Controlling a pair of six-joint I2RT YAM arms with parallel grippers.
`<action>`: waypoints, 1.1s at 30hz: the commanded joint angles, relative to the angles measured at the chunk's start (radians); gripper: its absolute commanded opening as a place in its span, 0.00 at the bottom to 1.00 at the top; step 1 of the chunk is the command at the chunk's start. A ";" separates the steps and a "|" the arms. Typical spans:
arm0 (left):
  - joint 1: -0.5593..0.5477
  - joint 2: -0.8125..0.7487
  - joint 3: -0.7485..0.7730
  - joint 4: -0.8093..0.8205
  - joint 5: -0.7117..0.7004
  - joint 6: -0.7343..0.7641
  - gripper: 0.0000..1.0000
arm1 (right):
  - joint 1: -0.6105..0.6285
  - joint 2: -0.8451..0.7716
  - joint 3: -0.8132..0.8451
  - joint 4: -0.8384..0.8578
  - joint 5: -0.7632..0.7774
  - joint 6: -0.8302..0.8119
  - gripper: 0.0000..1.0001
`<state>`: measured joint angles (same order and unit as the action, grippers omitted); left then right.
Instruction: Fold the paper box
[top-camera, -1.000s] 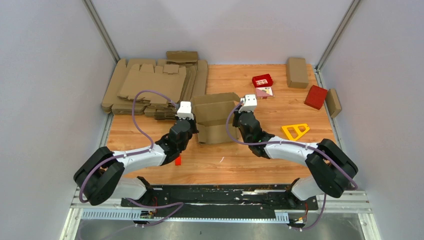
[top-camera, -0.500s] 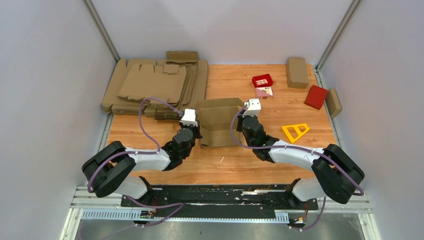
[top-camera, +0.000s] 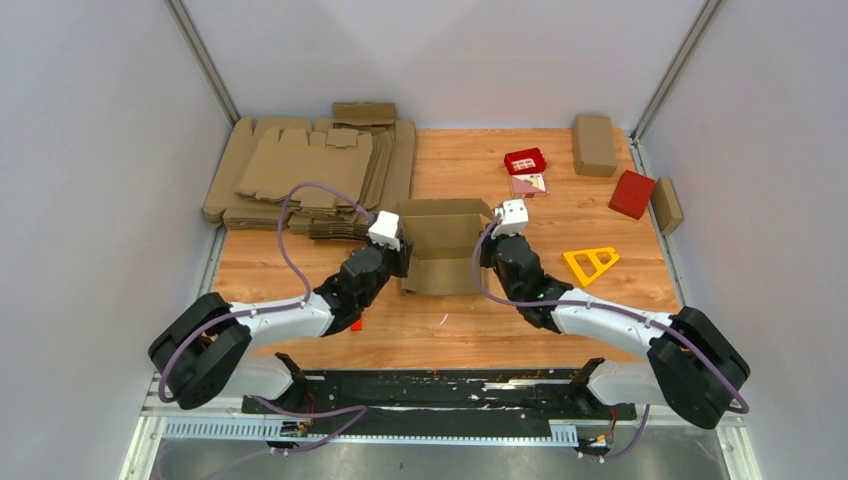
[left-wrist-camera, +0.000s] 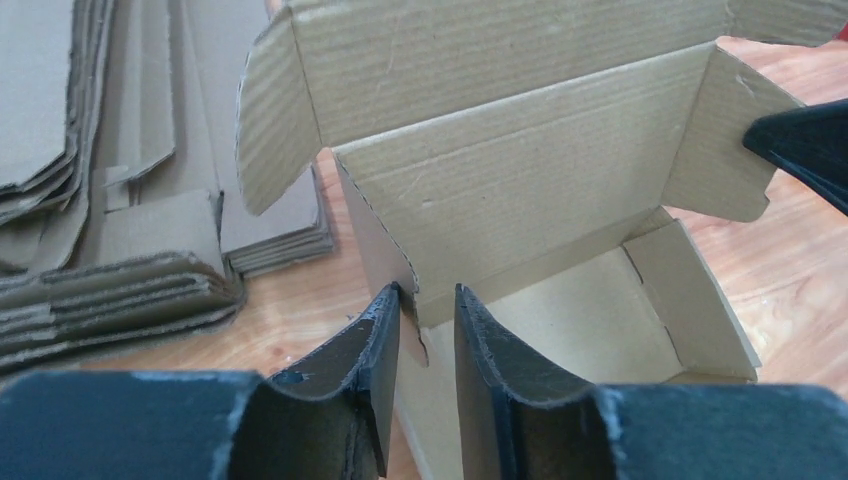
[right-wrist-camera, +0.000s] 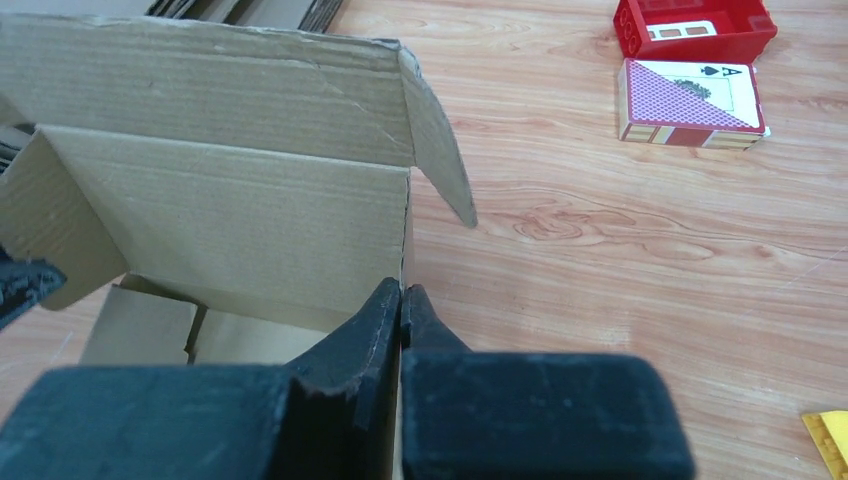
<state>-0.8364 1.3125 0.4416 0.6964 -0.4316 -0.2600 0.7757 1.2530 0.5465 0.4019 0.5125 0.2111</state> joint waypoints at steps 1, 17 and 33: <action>0.126 -0.002 0.097 -0.182 0.338 -0.044 0.35 | -0.001 -0.021 -0.009 0.058 -0.019 -0.052 0.00; 0.314 -0.130 0.136 -0.379 0.579 -0.083 0.70 | -0.002 -0.036 -0.032 0.093 -0.044 -0.099 0.00; 0.330 -0.056 0.421 -0.737 0.510 0.053 0.63 | -0.001 -0.040 -0.037 0.101 -0.061 -0.118 0.00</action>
<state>-0.5053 1.2018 0.8009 0.0513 0.0872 -0.2668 0.7757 1.2285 0.5091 0.4469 0.4610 0.1074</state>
